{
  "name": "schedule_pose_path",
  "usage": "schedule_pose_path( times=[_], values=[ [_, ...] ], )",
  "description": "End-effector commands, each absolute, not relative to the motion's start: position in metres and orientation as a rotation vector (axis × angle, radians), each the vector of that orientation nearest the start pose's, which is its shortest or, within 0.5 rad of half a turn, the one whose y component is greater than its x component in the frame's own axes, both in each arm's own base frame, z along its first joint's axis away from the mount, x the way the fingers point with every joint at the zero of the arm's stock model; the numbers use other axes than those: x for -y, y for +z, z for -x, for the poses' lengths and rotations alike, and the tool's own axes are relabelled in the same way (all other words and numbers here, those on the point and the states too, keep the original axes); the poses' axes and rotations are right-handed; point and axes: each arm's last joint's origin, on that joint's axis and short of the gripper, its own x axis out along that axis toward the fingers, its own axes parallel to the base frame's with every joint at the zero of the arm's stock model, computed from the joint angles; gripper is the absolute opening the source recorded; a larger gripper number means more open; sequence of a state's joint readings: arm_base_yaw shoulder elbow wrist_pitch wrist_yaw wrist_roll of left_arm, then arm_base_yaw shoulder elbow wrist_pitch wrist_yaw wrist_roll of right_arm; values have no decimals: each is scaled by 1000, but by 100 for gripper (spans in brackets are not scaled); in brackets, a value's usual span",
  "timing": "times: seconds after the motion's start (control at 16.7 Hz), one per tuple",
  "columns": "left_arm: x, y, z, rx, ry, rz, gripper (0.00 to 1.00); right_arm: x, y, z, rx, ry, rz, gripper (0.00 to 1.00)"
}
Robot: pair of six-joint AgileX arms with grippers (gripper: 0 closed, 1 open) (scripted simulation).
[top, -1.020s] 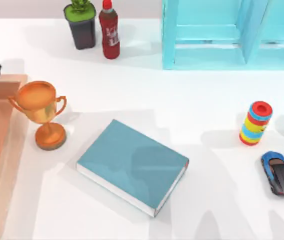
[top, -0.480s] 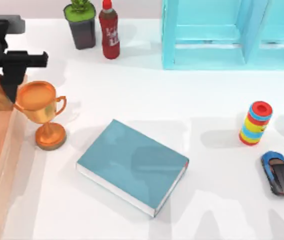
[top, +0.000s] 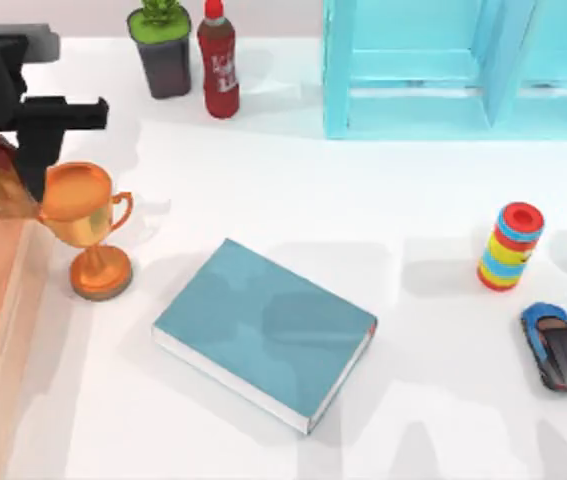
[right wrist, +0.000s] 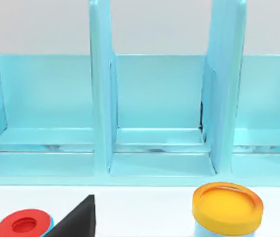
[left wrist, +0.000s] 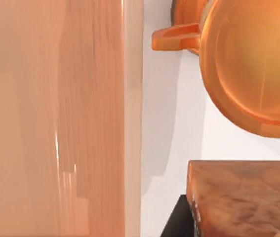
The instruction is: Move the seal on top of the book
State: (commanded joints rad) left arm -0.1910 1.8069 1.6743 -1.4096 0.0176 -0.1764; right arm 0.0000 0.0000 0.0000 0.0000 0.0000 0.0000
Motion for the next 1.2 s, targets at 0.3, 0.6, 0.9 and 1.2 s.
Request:
schedule_pose_path(
  times=[0.3,0.6,0.9,1.2],
  values=[
    [126,275,-325,-1515,-72,100,0,1,160,-106,0,0,0,100],
    [202,230,-313,-1573,-8,146,0,1,160,-106,0,0,0,100],
    [250,199,-302,-1568,-1,32,0,1,160,-106,0,0,0,100],
    [256,193,-300,-1567,-18,-15,0,1,160,-106,0,0,0,100]
  ],
)
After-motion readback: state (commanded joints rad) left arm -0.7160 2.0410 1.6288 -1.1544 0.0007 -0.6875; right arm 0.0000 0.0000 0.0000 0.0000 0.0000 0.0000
